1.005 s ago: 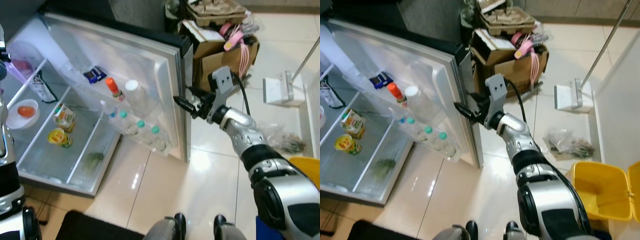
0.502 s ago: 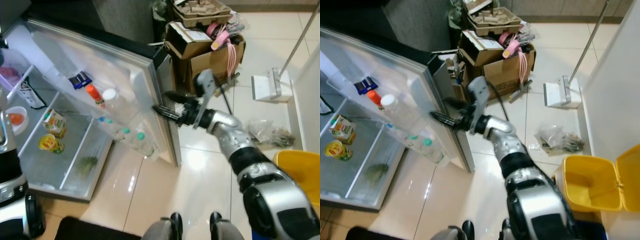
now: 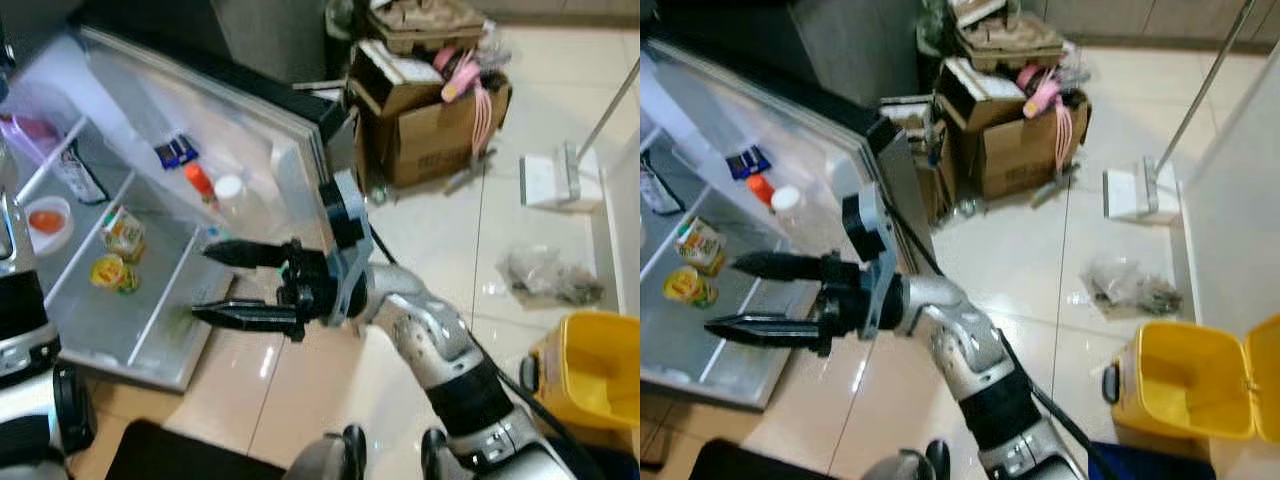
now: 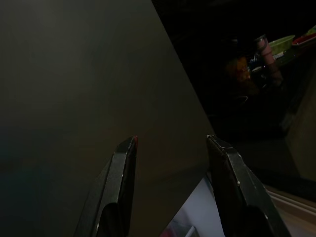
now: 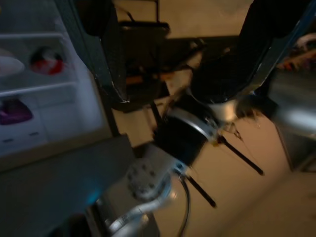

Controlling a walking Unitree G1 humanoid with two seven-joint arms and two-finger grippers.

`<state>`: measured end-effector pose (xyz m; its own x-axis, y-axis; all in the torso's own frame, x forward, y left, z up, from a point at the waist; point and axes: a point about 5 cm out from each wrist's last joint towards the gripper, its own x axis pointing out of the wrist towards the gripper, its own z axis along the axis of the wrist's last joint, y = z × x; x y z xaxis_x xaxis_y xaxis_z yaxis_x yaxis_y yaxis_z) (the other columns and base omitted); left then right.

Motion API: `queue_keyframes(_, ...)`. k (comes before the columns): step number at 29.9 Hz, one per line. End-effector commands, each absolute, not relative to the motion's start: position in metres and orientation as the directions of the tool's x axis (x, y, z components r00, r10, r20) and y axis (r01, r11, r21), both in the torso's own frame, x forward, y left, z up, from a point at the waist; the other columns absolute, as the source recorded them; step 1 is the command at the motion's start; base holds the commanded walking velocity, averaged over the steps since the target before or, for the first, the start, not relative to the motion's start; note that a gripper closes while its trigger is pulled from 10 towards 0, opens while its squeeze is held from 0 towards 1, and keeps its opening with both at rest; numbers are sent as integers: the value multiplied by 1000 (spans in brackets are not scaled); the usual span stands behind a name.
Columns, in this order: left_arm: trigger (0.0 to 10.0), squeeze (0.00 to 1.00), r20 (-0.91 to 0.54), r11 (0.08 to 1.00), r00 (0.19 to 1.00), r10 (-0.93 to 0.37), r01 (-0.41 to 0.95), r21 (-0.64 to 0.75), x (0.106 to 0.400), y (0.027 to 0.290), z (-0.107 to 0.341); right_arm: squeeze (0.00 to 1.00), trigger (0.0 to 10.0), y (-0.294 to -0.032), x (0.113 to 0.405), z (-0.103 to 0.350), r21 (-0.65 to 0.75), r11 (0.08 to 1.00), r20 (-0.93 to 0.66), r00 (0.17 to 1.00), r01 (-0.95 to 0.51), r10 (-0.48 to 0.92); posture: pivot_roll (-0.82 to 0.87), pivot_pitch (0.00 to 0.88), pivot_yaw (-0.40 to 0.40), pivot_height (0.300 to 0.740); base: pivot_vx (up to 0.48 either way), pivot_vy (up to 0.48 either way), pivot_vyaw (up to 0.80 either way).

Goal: Restocking fridge

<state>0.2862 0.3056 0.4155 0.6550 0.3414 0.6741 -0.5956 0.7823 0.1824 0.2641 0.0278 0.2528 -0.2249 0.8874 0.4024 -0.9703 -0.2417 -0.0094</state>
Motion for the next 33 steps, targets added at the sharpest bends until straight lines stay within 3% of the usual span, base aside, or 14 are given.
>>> queue_keyframes(1, 10000, 0, 682, 776, 638, 358, -609, 163, 285, 308, 416, 0, 10000, 41, 248, 266, -19, -313, 477, -284, -950, 832, 97, 345, 142, 737, 0, 0, 0)
queue_keyframes(3, 10000, 0, 685, 778, 633, 361, -610, 153, 285, 309, 417, 0, 10000, 23, 256, 271, -71, -193, 465, -203, -979, 862, 93, 345, 138, 737, 0, 0, 0)
queue_keyframes(6, 10000, 0, 685, 777, 632, 362, -610, 153, 285, 309, 417, 0, 10000, 20, 258, 271, -81, -169, 458, -188, -982, 869, 93, 345, 138, 737, 0, 0, 0)
queue_keyframes(7, 10000, 0, 683, 777, 633, 365, -611, 151, 285, 309, 416, 0, 10000, 11, 264, 269, -89, -114, 444, -142, -989, 885, 85, 349, 134, 737, 0, 0, 0)
queue_keyframes(8, 10000, 0, 681, 778, 633, 367, -611, 148, 286, 310, 415, 0, 10000, -15, 273, 263, -71, 6, 411, -24, -997, 911, 79, 353, 131, 737, 0, 0, 0)
queue_keyframes(10, 10000, 0, 681, 778, 633, 367, -611, 148, 287, 310, 414, 0, 10000, -21, 274, 262, -62, 34, 400, 7, -997, 916, 79, 353, 131, 737, 0, 0, 0)
queue_keyframes(13, 10000, 0, 682, 778, 632, 369, -611, 146, 287, 310, 414, 0, 10000, -56, 282, 246, -41, 181, 327, 158, -983, 932, 74, 359, 130, 737, 0, 0, 0)
queue_keyframes(16, 10000, 0, 681, 778, 632, 370, -611, 144, 287, 310, 414, 0, 10000, -68, 288, 240, -32, 254, 300, 233, -967, 925, 73, 360, 130, 737, 0, 0, 0)
queue_keyframes(18, 10000, 0, 680, 779, 631, 373, -611, 140, 288, 311, 415, 0, 10000, -95, 308, 232, -35, 447, 256, 424, -894, 869, 67, 364, 134, 737, 0, 0, 0)
queue_keyframes(19, 10000, 0, 680, 779, 631, 373, -611, 140, 288, 311, 415, 0, 10000, -95, 308, 232, -35, 447, 256, 424, -894, 869, 67, 364, 134, 737, 0, 0, 0)
queue_keyframes(21, 10000, 0, 678, 782, 633, 373, -607, 137, 290, 310, 414, 0, 10000, -120, 341, 228, -58, 686, 227, 660, -725, 716, 65, 367, 141, 737, 0, 0, 0)
queue_keyframes(22, 10000, 0, 678, 782, 633, 373, -607, 137, 290, 310, 414, 0, 10000, -120, 341, 228, -58, 686, 227, 660, -725, 716, 65, 367, 141, 737, 0, 0, 0)
queue_keyframes(24, 10000, 0, 678, 788, 635, 370, -601, 133, 291, 308, 415, 0, 10000, -139, 370, 231, -89, 854, 225, 825, -513, 519, 68, 370, 145, 737, 0, 0, 0)
queue_keyframes(33, 10000, 0, 688, 796, 627, 364, -593, 119, 291, 305, 423, 0, 10000, -134, 397, 239, -71, 920, 219, 894, -386, 392, 101, 384, 155, 737, 0, 0, 0)
